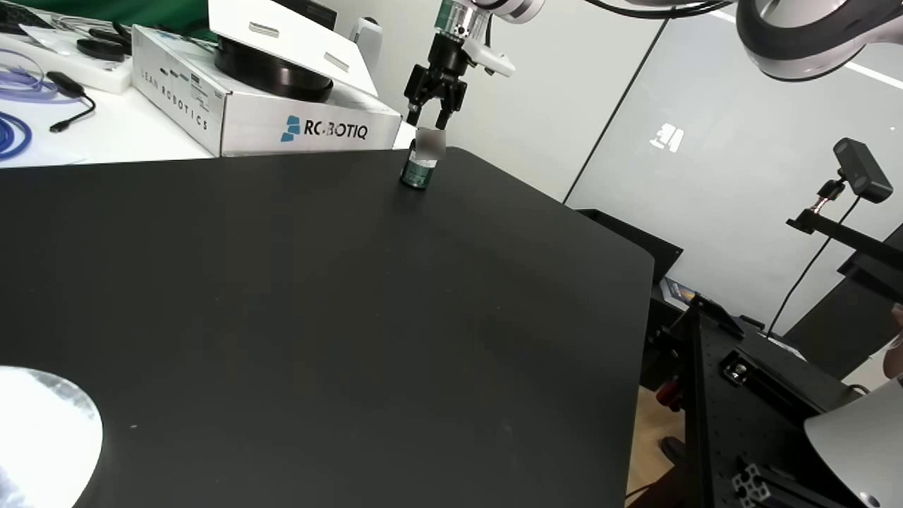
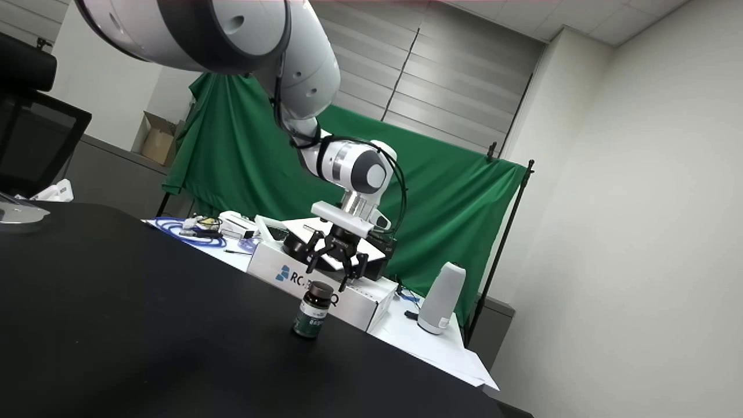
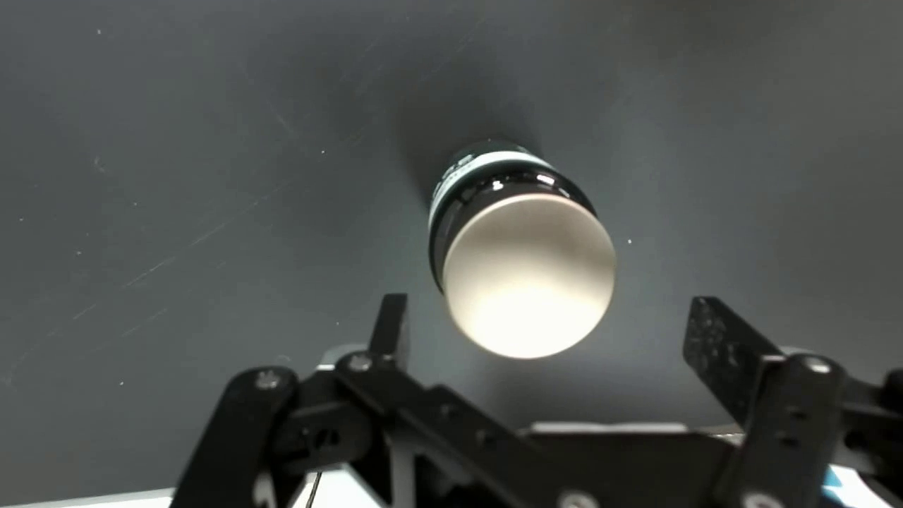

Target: Move the bottle forward

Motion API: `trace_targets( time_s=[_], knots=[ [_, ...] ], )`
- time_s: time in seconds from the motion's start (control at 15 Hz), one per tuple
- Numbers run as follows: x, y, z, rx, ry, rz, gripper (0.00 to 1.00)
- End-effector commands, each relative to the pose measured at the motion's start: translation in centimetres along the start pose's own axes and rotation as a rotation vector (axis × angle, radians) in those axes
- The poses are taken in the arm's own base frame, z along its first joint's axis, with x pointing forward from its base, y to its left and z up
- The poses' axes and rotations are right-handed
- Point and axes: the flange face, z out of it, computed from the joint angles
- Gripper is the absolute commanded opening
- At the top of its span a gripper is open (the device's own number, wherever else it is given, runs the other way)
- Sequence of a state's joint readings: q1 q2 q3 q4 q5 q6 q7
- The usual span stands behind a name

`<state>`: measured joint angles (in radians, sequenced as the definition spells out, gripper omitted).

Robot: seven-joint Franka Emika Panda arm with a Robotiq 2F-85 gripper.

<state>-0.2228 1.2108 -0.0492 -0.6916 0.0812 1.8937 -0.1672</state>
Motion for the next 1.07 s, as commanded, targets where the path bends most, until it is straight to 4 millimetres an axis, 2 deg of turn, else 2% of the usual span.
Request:
trace_targets(
  time_s=[0.0,0.13,0.2,0.27,0.33,0.53,0.87,0.93,1.0],
  knots=[
    [-0.2,0.5,0.3,-0.009,-0.004,0.005,1.0],
    [-0.1,0.5,0.6,-0.01,0.003,0.009,1.0],
    [0.0,0.5,0.7,-0.017,0.02,0.003,0.75],
    [0.2,0.5,0.7,-0.026,0.038,0.002,0.74],
    [0.3,0.5,0.7,-0.033,0.05,0.0,0.68],
    [0.3,1.0,0.7,-0.038,0.061,0.009,0.45],
    [-0.2,2.2,0.6,-0.05,0.037,0.029,0.11],
    [-0.3,2.4,0.5,-0.053,0.034,0.035,0.55],
    [-0.3,2.5,0.5,-0.056,0.031,0.039,0.5]
  ],
)
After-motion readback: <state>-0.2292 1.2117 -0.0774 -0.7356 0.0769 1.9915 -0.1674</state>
